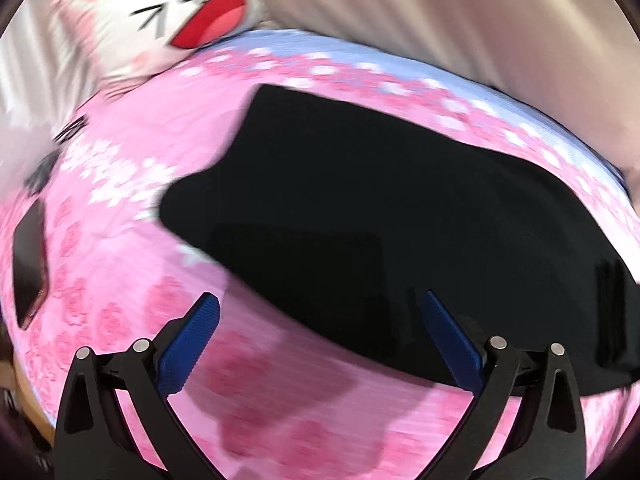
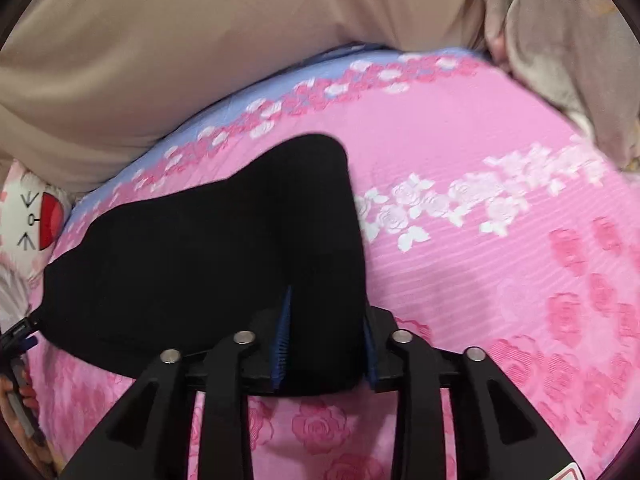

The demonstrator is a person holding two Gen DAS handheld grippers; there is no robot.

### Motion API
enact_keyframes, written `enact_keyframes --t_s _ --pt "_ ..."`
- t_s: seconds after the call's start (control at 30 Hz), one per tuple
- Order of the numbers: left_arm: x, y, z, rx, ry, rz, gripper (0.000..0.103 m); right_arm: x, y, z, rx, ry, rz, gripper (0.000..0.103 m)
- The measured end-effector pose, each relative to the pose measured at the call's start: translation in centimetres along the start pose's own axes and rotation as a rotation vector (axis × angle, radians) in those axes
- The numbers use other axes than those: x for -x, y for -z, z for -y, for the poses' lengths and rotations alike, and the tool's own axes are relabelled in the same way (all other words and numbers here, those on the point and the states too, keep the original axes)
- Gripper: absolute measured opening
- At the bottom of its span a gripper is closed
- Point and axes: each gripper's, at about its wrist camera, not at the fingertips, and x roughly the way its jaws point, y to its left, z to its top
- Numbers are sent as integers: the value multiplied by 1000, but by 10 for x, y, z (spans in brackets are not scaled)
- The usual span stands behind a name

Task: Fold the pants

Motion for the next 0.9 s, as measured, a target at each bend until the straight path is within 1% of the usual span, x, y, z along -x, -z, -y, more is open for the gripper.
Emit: enact_keyframes --t_s 0.03,0.07,0.1,0.13,0.2,0.23,0.27,0.3,0.33,0.37,0.4,0.43,0.47,0.5,0.53,0.6,0.67,0.7,0.73,0.77,0.8,0.83,0.87,0.9 --pt "-1 -2 -8 22 -8 7 98 21 -1 -13 42 67 92 39" --pt "-2 -4 -18 54 -9 12 98 33 -1 -25 77 84 144 53" --pt "-4 -7 -25 80 -4 16 98 45 -1 -43 126 55 181 61" --pt "-7 -9 -31 106 3 13 98 49 0 -63 181 -18 180 70" --pt "-17 -11 -38 146 36 -12 98 41 6 -99 261 -146 127 70" --pt "-22 -12 -40 165 60 -29 98 30 14 -124 309 -222 79 70" --pt "-25 -12 -41 175 60 -27 98 20 19 -140 349 -252 44 66" --pt "-23 -12 -38 164 52 -11 98 8 25 -158 398 -261 16 65" --pt "-23 -12 -35 152 55 -13 98 -4 34 -177 462 -241 1 65" --pt "-24 -12 -35 148 76 -23 98 -16 40 -191 513 -219 -14 64" --pt "-25 -12 -35 150 78 -24 98 -25 44 -199 536 -207 -34 62" --pt "-24 -12 -36 150 81 -22 98 -37 47 -206 546 -195 -59 54" --pt "-25 -13 -37 149 88 -22 98 -41 46 -209 541 -188 -49 49" --pt "-25 -14 -38 148 96 -21 98 -43 42 -208 535 -186 -47 40" --pt "-25 -15 -39 150 99 -19 98 -44 36 -210 517 -172 -54 21" --pt "-27 -18 -41 157 102 -9 98 -40 24 -213 463 -208 -66 20" --pt "-32 -24 -39 151 91 1 98 -40 19 -222 461 -246 -64 21" --pt "-35 -26 -35 144 76 2 98 -43 22 -231 476 -261 -90 24" --pt "-36 -28 -33 140 70 4 98 -54 28 -237 495 -273 -137 37" --pt "-37 -29 -28 132 72 8 98 -54 32 -239 497 -263 -119 41" --pt "-39 -29 -25 122 69 14 98 -50 31 -239 491 -257 -94 41" --pt "-40 -30 -22 110 56 24 94 -41 31 -237 474 -281 -83 45" --pt "-41 -31 -22 106 40 31 90 -29 28 -231 439 -326 -66 46" --pt "-40 -32 -22 100 25 42 76 -22 24 -225 414 -351 -51 47"
